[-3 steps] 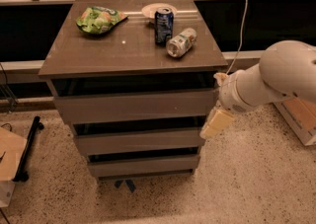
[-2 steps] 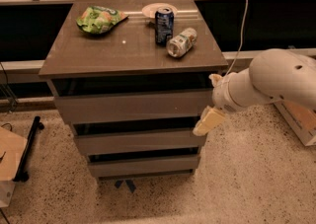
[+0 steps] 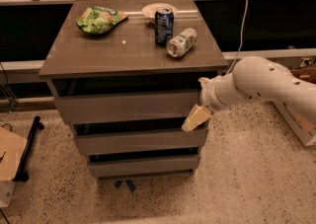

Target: Open top drawer

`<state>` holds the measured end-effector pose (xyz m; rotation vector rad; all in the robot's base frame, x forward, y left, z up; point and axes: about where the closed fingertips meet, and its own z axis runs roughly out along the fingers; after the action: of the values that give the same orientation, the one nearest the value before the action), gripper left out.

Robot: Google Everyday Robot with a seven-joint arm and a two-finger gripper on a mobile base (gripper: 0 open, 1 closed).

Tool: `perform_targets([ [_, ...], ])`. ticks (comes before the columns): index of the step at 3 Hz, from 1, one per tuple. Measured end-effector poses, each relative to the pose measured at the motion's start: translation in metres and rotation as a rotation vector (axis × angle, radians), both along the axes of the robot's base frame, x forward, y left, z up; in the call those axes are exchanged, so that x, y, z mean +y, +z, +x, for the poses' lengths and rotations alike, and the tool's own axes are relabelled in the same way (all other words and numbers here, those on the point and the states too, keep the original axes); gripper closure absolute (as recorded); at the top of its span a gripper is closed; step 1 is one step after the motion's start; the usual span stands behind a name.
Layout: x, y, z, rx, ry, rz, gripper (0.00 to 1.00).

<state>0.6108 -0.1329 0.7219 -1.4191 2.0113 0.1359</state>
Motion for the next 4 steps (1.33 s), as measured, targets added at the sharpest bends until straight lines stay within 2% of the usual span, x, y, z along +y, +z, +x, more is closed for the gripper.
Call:
perform_targets([
  [1,0.022,-0.028,0.027,0.038,0.027,0.049,0.0],
  [2,0.034,-0.047,0.038,0.076,0.045,0.069,0.0],
  [3,0.039,-0.062,0.024,0.128,0.099,0.046,0.26],
  [4,0.035,-0.063,0.012,0.143,0.109,0.038,0.5],
])
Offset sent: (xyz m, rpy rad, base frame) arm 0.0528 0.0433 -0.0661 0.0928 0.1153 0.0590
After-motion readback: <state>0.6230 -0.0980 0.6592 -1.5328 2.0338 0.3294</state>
